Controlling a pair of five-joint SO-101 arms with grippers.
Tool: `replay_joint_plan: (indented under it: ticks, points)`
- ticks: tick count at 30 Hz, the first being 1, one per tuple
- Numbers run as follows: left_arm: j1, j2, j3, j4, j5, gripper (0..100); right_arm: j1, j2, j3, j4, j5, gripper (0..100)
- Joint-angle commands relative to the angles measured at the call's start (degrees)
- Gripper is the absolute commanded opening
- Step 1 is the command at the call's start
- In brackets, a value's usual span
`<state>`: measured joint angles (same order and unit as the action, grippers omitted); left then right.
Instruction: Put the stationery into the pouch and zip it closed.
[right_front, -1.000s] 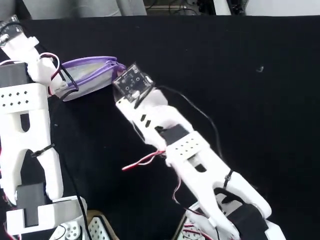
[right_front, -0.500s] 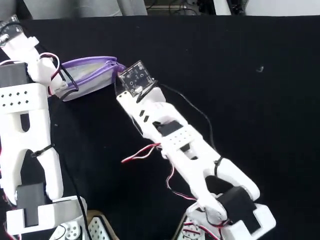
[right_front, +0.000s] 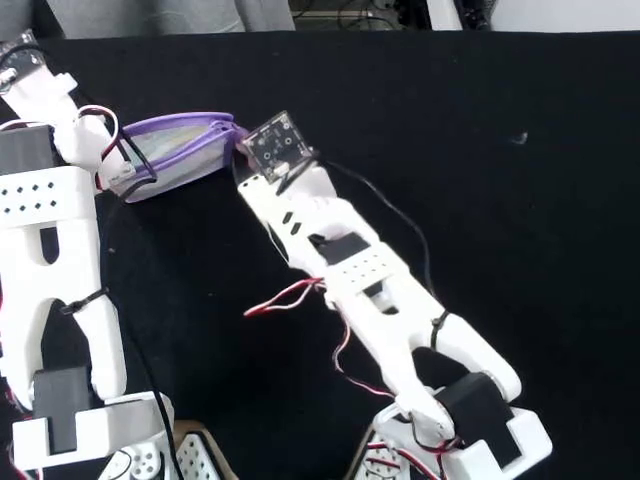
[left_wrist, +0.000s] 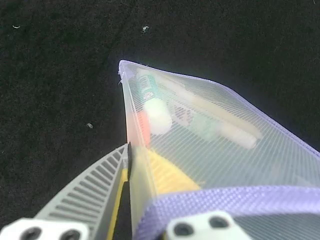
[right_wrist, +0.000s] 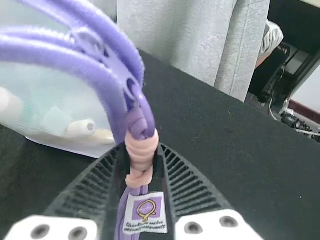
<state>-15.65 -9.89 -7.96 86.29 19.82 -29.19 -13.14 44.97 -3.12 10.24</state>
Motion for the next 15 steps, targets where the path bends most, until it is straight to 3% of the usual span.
replay_joint_plan:
  ticks: [1, 7, 12, 15]
  points:
    - [0.6, 0.1, 0.2, -1.8, -0.8, 3, 0.9, -1.0, -5.7, 4.3, 0.2, 1.1]
    - [1.0, -0.4, -0.6, -1.8, -3.0, 4, 1.0, -0.6, -9.4, 9.5, 0.2, 1.1]
    - [1.0, -0.4, -3.0, -1.8, -4.0, 22, 1.8, -0.8, -9.5, 9.8, 0.2, 1.1]
    - [1.0, -0.3, -5.3, -1.8, -1.9, 24, 3.2, -0.9, -9.5, 10.9, 0.2, 1.1]
